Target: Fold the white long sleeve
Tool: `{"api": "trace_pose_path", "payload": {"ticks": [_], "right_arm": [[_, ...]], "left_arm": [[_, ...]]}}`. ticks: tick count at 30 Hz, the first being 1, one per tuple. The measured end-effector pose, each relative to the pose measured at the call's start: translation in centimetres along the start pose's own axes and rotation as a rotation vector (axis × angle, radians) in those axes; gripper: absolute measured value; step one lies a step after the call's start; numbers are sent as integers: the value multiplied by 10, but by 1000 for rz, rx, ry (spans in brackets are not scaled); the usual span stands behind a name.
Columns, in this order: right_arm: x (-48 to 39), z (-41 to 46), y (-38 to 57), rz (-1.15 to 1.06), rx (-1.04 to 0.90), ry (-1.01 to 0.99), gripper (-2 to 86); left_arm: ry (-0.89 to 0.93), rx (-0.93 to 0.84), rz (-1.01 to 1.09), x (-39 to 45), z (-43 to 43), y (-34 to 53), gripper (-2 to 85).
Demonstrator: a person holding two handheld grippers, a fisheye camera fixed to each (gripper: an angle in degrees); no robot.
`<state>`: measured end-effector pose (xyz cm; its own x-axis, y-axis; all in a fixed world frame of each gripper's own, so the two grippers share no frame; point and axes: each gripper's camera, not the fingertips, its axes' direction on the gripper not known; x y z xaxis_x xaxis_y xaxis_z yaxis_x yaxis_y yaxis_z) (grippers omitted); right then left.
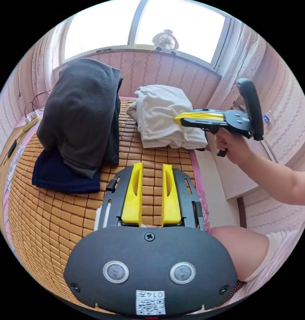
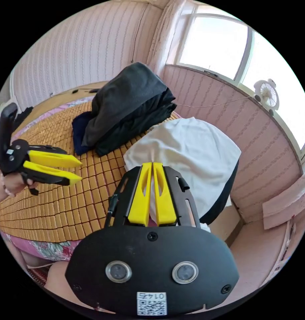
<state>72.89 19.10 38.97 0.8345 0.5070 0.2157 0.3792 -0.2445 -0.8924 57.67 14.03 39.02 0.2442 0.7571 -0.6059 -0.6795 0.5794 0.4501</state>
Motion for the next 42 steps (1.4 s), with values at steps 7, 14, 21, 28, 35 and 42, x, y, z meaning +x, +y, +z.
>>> {"api": "trace_pose_path", "payload": {"ticks": [7, 14, 21, 28, 35, 42], "right_arm": [[69, -21, 49, 49, 92, -103, -3], [105, -46, 80, 99, 243, -337, -2], [134, -89, 112, 222, 438, -504, -2], [119, -99, 121, 225, 411, -819, -3], [8, -43, 50, 120, 247, -1196, -3], [-88, -47, -83, 95, 325, -1350, -4]], "left_arm": [[-28, -11, -23, -16, 61, -52, 108], [-47, -171, -37, -11, 84, -75, 1], [-31, 93, -56, 1, -64, -11, -10], [-87, 249, -237, 48, -255, 133, -10], [-558, 214, -548, 81, -465, 297, -10], [-885, 680, -670, 124, -689, 376, -10]]}}
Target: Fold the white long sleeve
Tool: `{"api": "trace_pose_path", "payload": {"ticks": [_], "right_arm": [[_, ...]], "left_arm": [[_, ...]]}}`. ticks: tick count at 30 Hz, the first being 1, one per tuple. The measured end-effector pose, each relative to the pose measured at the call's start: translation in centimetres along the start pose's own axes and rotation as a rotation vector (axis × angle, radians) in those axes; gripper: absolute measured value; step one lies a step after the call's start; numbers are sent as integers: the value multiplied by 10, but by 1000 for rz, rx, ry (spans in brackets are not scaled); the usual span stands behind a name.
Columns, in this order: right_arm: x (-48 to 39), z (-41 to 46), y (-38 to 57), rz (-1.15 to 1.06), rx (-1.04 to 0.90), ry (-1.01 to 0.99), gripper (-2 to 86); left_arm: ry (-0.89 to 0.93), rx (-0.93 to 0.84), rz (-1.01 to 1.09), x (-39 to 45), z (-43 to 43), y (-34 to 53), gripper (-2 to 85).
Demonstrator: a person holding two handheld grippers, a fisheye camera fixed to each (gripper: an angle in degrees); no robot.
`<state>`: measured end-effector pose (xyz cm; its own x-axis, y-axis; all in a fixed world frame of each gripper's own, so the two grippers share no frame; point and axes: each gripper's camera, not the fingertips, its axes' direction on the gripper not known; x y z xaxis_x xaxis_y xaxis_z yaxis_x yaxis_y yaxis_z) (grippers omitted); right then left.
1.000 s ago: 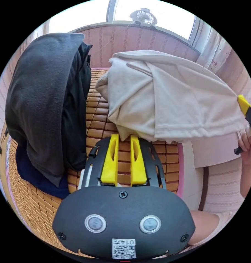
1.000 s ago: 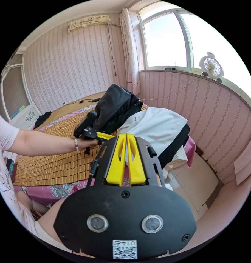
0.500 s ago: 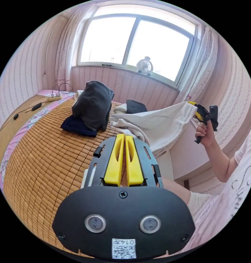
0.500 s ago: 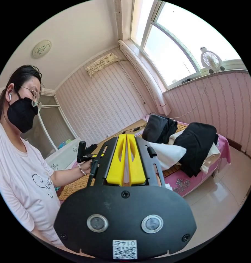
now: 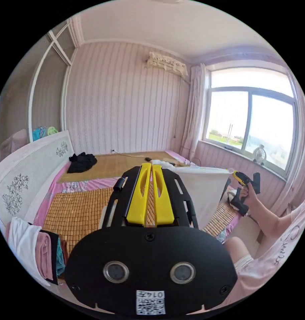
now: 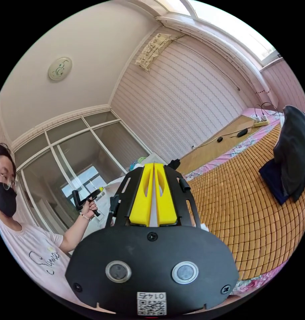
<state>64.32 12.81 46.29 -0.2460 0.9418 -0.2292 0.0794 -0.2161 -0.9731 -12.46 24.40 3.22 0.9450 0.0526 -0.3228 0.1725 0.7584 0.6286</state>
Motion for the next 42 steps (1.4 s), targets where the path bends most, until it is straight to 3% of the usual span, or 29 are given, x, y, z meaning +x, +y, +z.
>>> {"api": "trace_pose_path", "payload": {"ticks": [2, 5, 8, 13, 17, 25, 30, 35, 42], "right_arm": [[-21, 12, -19, -68, 4, -23, -4], [-48, 12, -19, -187, -21, 3, -3], [-30, 6, 15, -127, -184, 163, -2], [58, -2, 112, 191, -556, 608, -1], [72, 14, 133, 243, -711, 708, 2], [47, 116, 147, -86, -1026, 806, 61], [66, 136, 156, -69, -1121, 862, 34], [69, 110, 135, -33, -1098, 814, 4], [45, -15, 47, 176, -654, 520, 1]], "left_arm": [[16, 91, 25, -6, -38, -14, -10], [2, 67, 108, 0, -72, 7, -10], [75, -149, 2, -10, -63, 73, -10], [69, -567, -281, -29, -12, 218, -10], [70, -766, -359, -32, 1, 274, -10], [26, -775, -368, -44, -25, 257, -10], [13, -775, -371, -48, -48, 244, -10], [6, -769, -378, -49, -70, 234, -10], [5, -552, -330, -45, -145, 184, -10]]}}
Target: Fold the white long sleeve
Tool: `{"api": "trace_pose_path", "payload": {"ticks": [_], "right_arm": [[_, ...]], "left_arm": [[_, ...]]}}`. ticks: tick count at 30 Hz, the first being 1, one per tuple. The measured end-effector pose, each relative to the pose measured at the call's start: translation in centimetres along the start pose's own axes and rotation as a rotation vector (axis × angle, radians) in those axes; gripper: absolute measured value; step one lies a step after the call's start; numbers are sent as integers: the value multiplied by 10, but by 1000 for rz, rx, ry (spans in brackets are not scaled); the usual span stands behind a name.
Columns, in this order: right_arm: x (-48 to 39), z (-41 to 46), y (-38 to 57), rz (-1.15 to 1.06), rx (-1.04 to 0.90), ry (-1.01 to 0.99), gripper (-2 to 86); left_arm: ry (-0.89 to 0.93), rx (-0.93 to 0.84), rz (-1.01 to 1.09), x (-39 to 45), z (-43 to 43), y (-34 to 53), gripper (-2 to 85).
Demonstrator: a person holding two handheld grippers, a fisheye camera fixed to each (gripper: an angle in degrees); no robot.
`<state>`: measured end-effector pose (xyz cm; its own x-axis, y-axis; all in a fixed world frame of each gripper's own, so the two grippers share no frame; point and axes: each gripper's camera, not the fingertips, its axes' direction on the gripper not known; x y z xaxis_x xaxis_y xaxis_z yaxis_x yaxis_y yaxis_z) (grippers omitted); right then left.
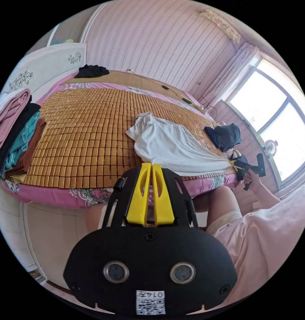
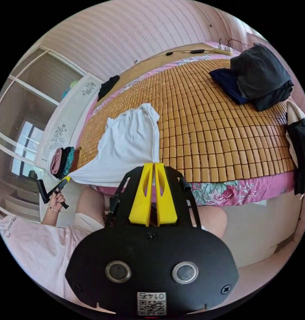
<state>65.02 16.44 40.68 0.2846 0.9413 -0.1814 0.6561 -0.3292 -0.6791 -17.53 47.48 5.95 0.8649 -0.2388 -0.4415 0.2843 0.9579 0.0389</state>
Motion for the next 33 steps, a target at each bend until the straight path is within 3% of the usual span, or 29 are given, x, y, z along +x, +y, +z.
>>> {"api": "trace_pose_path", "payload": {"ticks": [5, 10, 18, 22, 29, 31, 33], "right_arm": [[-3, -98, 4, -49, 296, -326, 0], [-54, -210, 3, -295, 582, -611, -1], [-160, -390, 13, -729, 909, -758, -3], [-193, -430, -5, -763, 946, -608, -3], [-186, -309, -116, -510, 561, -93, -3], [-177, -297, -153, -397, 530, -138, -3], [-188, -321, -173, -368, 613, -212, -3]], "left_arm": [[115, 299, 78, 26, -99, -12, -10], [124, 621, 243, 67, -229, -30, -10], [147, 1052, 494, 129, -439, -51, -10], [94, 1055, 489, 136, -468, -78, -10], [-110, 616, 253, 106, -346, -194, -10], [-126, 573, 206, 103, -329, -222, -10], [-118, 663, 205, 120, -350, -250, -10]]}}
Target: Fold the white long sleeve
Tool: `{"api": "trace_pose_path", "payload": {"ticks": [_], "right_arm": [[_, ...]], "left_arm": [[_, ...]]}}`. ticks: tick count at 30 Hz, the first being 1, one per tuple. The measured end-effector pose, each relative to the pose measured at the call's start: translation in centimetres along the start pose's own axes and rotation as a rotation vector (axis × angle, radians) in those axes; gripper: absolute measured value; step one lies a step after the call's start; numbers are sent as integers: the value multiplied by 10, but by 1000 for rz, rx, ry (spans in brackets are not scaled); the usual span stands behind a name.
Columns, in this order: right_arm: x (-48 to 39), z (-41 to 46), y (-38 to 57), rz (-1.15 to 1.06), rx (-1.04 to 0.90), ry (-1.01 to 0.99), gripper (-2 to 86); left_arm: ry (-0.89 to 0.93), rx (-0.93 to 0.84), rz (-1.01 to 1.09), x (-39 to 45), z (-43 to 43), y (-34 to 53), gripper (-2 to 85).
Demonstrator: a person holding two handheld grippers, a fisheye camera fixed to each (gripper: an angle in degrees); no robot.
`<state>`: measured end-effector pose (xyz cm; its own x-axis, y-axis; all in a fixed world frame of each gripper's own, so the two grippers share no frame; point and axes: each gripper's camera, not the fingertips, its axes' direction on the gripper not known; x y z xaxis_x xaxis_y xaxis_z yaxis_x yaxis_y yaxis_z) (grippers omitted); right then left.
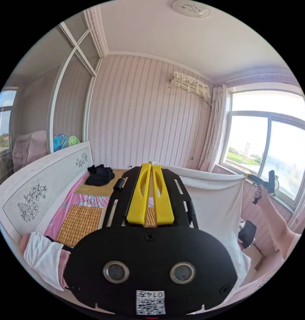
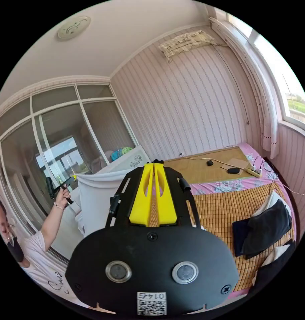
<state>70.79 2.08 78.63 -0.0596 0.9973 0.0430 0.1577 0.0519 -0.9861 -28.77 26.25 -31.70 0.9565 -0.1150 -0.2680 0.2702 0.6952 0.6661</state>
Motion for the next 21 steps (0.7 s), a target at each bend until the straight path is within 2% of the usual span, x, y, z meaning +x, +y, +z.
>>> {"api": "trace_pose_path", "payload": {"ticks": [4, 8, 10, 13, 15, 19, 21], "right_arm": [[-59, -30, -64, -164, 225, -18, -2], [-80, -31, -69, -262, 256, -54, -1], [-72, -16, -46, -284, 188, -77, -1], [-47, 19, 10, -261, 27, -81, -1], [-26, 48, 58, -218, -102, -56, 0], [35, 127, 181, -1, -450, 56, -1], [56, 154, 226, 105, -554, 95, -1]], "left_arm": [[-45, 168, 117, 31, -31, -53, -10], [-43, 216, 180, 38, -39, -48, -10], [-53, 172, 199, 31, -29, -23, -10], [-18, -2, 161, 7, 6, 44, -10], [-33, -182, 141, -11, 39, 119, -10], [-10, -494, 38, -37, 94, 249, -10], [-13, -655, -37, -49, 123, 324, -10]]}}
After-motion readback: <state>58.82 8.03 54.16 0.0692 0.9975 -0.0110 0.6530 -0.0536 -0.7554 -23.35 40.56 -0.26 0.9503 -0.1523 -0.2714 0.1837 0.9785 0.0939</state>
